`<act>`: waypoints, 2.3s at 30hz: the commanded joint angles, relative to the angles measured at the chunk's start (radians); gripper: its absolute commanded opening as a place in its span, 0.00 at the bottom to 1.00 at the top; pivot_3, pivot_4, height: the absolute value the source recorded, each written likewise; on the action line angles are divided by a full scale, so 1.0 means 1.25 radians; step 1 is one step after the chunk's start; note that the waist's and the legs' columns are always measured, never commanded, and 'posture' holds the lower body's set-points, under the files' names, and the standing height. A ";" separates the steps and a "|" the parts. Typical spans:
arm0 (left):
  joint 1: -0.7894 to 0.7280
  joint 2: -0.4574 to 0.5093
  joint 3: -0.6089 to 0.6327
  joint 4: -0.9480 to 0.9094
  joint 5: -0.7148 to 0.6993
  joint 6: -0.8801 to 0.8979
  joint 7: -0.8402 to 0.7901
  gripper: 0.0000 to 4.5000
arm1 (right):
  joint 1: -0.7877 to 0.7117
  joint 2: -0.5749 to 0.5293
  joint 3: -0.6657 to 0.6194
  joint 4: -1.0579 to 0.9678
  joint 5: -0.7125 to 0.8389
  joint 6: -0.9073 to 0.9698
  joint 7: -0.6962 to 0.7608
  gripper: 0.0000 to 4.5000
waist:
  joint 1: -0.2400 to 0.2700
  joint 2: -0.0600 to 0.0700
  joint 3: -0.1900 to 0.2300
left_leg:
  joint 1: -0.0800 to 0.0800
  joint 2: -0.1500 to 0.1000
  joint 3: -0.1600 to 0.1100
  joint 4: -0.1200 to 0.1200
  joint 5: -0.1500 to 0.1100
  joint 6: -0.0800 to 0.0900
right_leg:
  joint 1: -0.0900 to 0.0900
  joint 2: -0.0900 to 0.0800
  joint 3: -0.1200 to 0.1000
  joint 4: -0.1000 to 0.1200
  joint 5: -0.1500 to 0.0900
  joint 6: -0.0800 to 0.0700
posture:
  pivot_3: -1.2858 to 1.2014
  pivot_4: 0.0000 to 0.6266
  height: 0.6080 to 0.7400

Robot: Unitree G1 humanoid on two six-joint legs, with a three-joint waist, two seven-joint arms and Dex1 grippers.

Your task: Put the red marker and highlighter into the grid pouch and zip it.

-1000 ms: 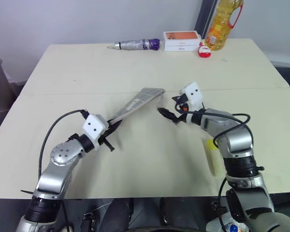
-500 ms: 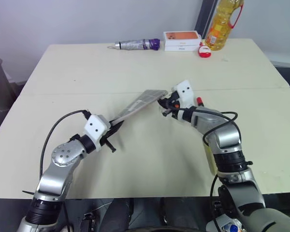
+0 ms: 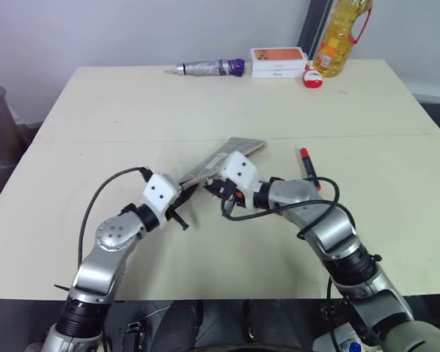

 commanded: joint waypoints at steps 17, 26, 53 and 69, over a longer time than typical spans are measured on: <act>-0.063 -0.055 -0.009 0.037 0.063 -0.029 0.056 0.00 | -0.019 -0.151 -0.168 -0.097 0.082 0.072 0.084 0.82 | 0.010 -0.001 0.000 | 0.000 -0.001 0.000 0.000 0.000 0.000 | 0.001 0.000 -0.001 -0.001 0.000 0.000 | 0.52 0.24 1.00; -0.073 -0.041 -0.022 0.072 0.079 -0.063 0.040 0.00 | 0.029 -0.253 -0.347 0.095 0.019 0.102 -0.059 0.99 | 0.020 -0.001 0.000 | 0.000 0.000 0.000 0.001 0.000 0.000 | 0.001 0.000 0.000 -0.001 0.000 0.000 | 0.52 0.24 1.00; -0.088 -0.050 -0.036 0.119 0.091 -0.087 0.045 0.00 | 0.152 -0.395 -0.300 0.100 -0.079 -0.239 0.029 0.07 | 0.020 -0.001 0.001 | 0.001 0.000 0.001 0.003 0.000 0.001 | 0.003 0.001 -0.001 -0.001 0.000 0.000 | 0.52 0.24 1.00; -0.082 -0.045 -0.050 0.114 0.097 -0.098 0.030 0.00 | 0.143 -0.381 -0.278 0.069 -0.089 -0.283 0.086 0.07 | 0.021 -0.001 0.001 | 0.001 0.000 0.000 0.005 0.000 0.001 | 0.005 0.001 -0.001 -0.002 0.000 0.000 | 0.52 0.24 1.00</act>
